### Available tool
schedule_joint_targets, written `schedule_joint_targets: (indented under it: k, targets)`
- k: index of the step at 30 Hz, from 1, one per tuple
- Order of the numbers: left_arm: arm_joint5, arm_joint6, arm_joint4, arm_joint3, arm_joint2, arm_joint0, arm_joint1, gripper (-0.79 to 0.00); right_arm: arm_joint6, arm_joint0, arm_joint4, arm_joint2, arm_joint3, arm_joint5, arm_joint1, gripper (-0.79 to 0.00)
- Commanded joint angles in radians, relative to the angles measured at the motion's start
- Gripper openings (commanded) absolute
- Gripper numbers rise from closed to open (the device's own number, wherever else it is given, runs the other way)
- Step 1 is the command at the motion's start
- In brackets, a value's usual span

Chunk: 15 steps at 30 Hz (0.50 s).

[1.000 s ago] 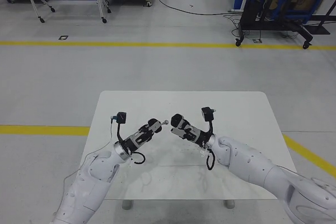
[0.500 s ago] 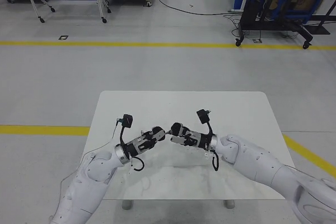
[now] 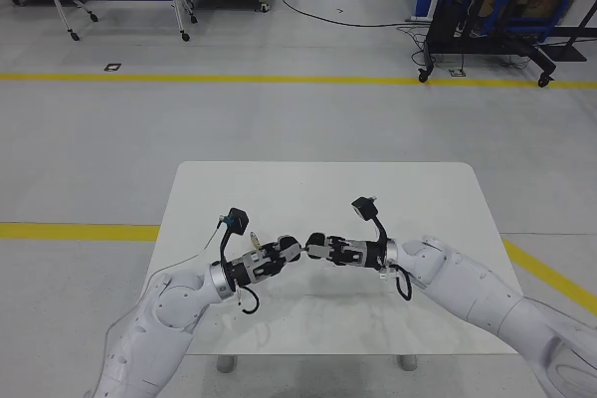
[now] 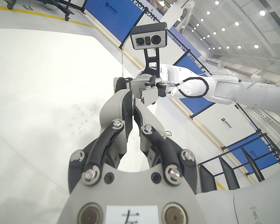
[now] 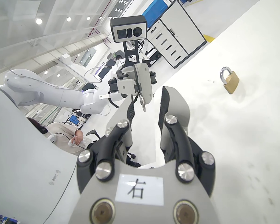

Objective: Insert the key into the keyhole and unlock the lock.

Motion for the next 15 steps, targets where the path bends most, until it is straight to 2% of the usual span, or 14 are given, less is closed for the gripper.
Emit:
schedule_joint_targets:
  k: [1,2,10,11,12,15]
  targets:
    - [0.003,0.007,0.006,-0.006,-0.002,0.006,0.002,-0.785,0.038,-0.004,0.022,0.012,-0.006,0.0,-0.001,-0.708]
    - [0.003,0.009,0.008,-0.007,-0.002,0.008,0.002,-0.785,0.057,-0.007,0.034,0.019,-0.009,0.0,-0.002,-0.785]
    - [0.017,0.055,0.04,-0.008,0.003,0.013,0.003,-0.785,0.177,-0.03,0.109,0.074,-0.007,0.0,-0.011,-0.785]
    - [0.021,0.061,0.045,-0.006,0.006,0.013,0.003,-0.422,0.188,-0.034,0.117,0.082,-0.005,0.0,-0.012,-0.785]
    - [0.029,0.066,0.048,-0.005,0.008,0.011,0.002,0.0,0.198,-0.037,0.124,0.091,-0.002,0.0,-0.013,-0.785]
    - [0.051,0.099,0.051,-0.001,-0.005,0.004,0.003,0.0,0.213,-0.047,0.137,0.123,0.007,0.0,-0.015,-0.785]
